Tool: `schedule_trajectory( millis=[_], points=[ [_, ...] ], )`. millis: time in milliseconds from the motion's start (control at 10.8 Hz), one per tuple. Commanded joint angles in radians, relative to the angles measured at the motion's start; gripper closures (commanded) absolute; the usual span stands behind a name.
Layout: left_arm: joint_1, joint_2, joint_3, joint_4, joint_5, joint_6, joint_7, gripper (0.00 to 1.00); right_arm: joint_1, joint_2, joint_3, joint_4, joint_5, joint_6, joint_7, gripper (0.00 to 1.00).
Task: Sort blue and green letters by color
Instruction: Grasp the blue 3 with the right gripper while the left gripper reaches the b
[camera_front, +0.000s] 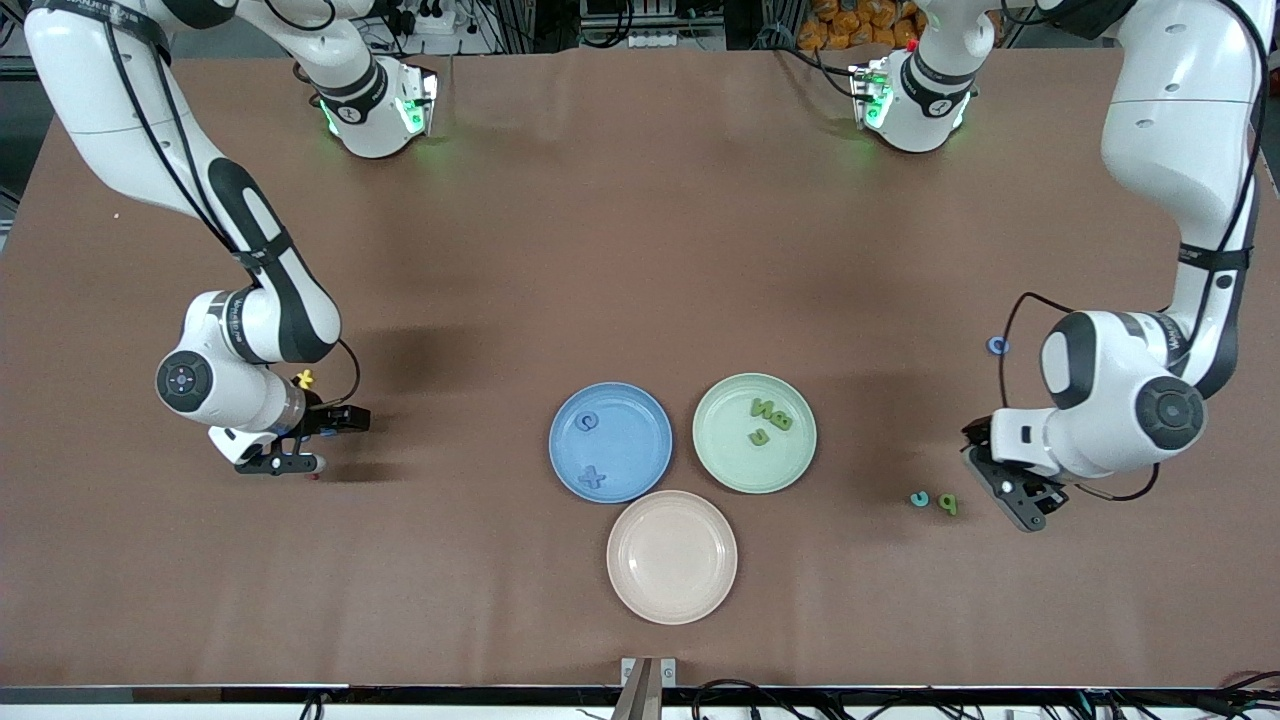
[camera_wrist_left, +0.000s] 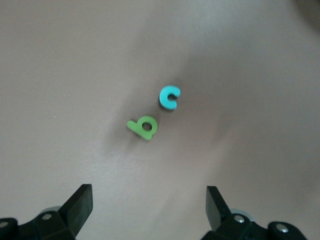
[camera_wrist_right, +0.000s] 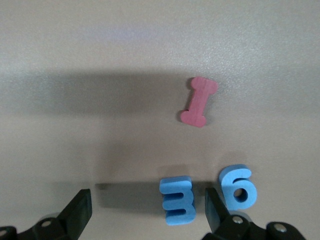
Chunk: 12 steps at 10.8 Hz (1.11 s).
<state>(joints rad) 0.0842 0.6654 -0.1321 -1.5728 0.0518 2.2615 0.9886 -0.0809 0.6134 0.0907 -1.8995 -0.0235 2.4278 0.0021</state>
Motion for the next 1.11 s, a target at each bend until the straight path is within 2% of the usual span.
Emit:
schedule_trajectory(
  millis=[0,92,185,462,739,1017],
  points=[
    [0.022,-0.009,-0.001,-0.01,-0.058,0.025,0.289,0.0,-0.013,-0.029,0.007,-0.036,-0.013,0.01,-0.01,0.05],
    [0.02,0.0,-0.01,-0.009,-0.058,0.029,0.295,0.0,-0.013,-0.03,0.007,-0.036,-0.013,0.01,-0.011,0.58],
    [0.017,0.008,-0.024,-0.007,-0.058,0.032,0.309,0.0,-0.013,-0.032,0.007,-0.038,-0.013,0.01,-0.025,1.0],
    [0.008,0.025,-0.035,0.003,-0.049,0.038,0.355,0.0,-0.023,-0.032,0.006,-0.039,-0.013,0.013,-0.076,1.0],
    [-0.008,0.089,-0.034,0.045,-0.044,0.082,0.358,0.0,-0.022,-0.037,0.007,-0.036,-0.013,0.011,-0.076,1.0],
    [-0.009,0.146,-0.034,0.054,-0.015,0.144,0.358,0.0,0.022,-0.04,0.007,0.0,-0.001,-0.001,-0.007,1.0]
  ],
)
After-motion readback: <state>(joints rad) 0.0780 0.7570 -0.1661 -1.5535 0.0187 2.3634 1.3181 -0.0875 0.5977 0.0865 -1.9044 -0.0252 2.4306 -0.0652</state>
